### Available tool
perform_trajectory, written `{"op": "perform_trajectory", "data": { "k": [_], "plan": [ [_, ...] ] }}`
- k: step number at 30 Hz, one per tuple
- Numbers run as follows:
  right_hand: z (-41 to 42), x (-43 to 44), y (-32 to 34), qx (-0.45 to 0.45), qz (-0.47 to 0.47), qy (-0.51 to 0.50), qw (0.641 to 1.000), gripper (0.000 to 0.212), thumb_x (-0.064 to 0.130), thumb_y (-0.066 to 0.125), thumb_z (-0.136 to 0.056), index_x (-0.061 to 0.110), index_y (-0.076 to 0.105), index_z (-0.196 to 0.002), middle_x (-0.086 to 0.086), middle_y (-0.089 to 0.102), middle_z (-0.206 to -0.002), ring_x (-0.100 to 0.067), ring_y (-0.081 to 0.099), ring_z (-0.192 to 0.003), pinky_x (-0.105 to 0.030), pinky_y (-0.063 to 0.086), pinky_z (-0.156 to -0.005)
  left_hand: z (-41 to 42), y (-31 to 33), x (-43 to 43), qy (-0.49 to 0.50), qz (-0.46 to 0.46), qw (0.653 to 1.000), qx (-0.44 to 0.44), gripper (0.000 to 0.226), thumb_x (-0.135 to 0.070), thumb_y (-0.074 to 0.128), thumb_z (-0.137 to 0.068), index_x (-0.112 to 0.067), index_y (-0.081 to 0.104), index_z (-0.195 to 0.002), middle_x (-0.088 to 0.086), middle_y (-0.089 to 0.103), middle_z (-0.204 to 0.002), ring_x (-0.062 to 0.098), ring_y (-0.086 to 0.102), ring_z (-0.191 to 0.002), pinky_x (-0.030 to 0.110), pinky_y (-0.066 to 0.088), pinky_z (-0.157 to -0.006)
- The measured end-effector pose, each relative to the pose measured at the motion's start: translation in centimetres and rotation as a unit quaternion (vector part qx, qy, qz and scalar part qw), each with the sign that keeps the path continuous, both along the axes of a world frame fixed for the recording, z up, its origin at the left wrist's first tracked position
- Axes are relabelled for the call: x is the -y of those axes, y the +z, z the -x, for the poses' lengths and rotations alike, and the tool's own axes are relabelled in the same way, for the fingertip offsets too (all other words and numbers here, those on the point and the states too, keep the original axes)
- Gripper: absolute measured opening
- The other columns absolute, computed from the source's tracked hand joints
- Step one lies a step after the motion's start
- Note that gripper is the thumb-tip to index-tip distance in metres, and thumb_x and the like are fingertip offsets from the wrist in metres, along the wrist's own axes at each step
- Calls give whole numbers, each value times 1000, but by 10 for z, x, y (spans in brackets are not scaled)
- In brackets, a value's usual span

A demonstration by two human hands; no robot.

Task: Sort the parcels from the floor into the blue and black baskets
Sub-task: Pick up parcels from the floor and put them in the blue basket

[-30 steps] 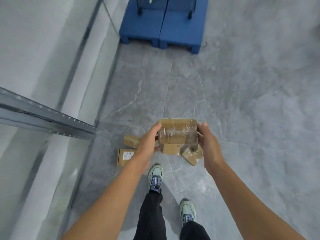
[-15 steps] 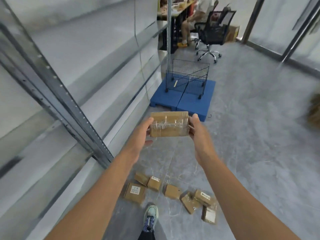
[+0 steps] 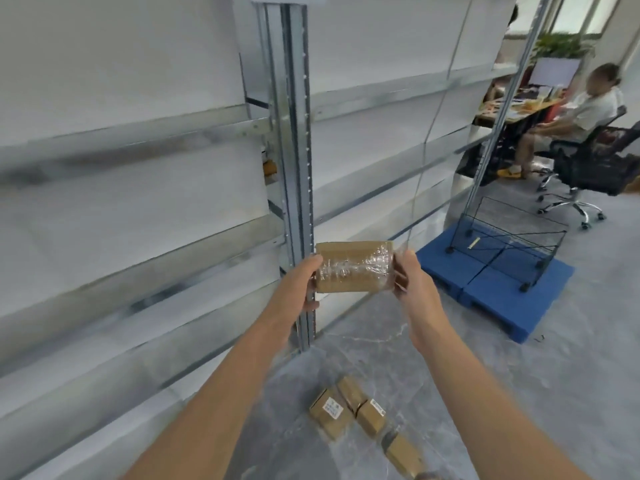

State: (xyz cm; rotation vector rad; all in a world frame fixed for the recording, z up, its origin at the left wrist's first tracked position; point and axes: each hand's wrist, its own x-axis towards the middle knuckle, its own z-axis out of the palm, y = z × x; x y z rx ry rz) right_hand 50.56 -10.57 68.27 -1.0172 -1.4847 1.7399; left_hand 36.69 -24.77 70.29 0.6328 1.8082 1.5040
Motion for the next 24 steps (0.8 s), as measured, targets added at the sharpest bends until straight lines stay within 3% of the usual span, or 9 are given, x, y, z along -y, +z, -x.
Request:
{"op": "perform_trajectory", "data": {
  "k": [3,7,12,14,18,24],
  "plan": [
    [40,38,5,-7,-10,37,999,48,53,36,-111,33,76,-94,17,78,-91,-11,66,-110,-46,37,-122,23,4,51,46,-12,999,3,38,-51,42,-107,-28,68,-122,5,70,-123,18,64,-115,43,55,-101],
    [93,100,9,-10,-11,103,995,54,56,34,-110,35,79,-87,17,79,-96,-13,67,-113,-48,37,-121,57,12,124,110,-19,994,6,28,-43,39,-110,-35,64,-122,-7,67,-120,9,62,-113,45,52,-105],
    [149,182,18,-21,-2,182,983,52,64,40,-105,29,78,-104,12,80,-103,-12,68,-111,-38,46,-108,96,14,221,178,-28,984,7,37,-46,43,-108,-34,61,-139,-8,67,-130,11,62,-120,46,52,-105],
    [170,214,20,-26,-8,213,977,56,67,41,-103,26,78,-115,9,79,-112,-14,68,-115,-42,44,-115,110,13,259,195,-33,980,3,46,-55,46,-104,-34,59,-143,-8,66,-135,11,61,-122,42,54,-101],
    [207,273,24,-53,-5,260,964,47,47,38,-111,25,78,-102,12,81,-101,-6,71,-101,-40,44,-116,129,12,325,252,-37,967,8,64,-65,48,-87,-35,60,-143,-8,66,-136,12,60,-124,38,54,-96],
    [247,351,27,-64,1,344,937,54,43,39,-112,31,84,-85,17,80,-93,0,71,-90,-38,44,-114,138,11,406,338,-40,940,14,47,-53,45,-105,-30,59,-143,-3,63,-138,15,59,-124,38,54,-97]
  ]
}}
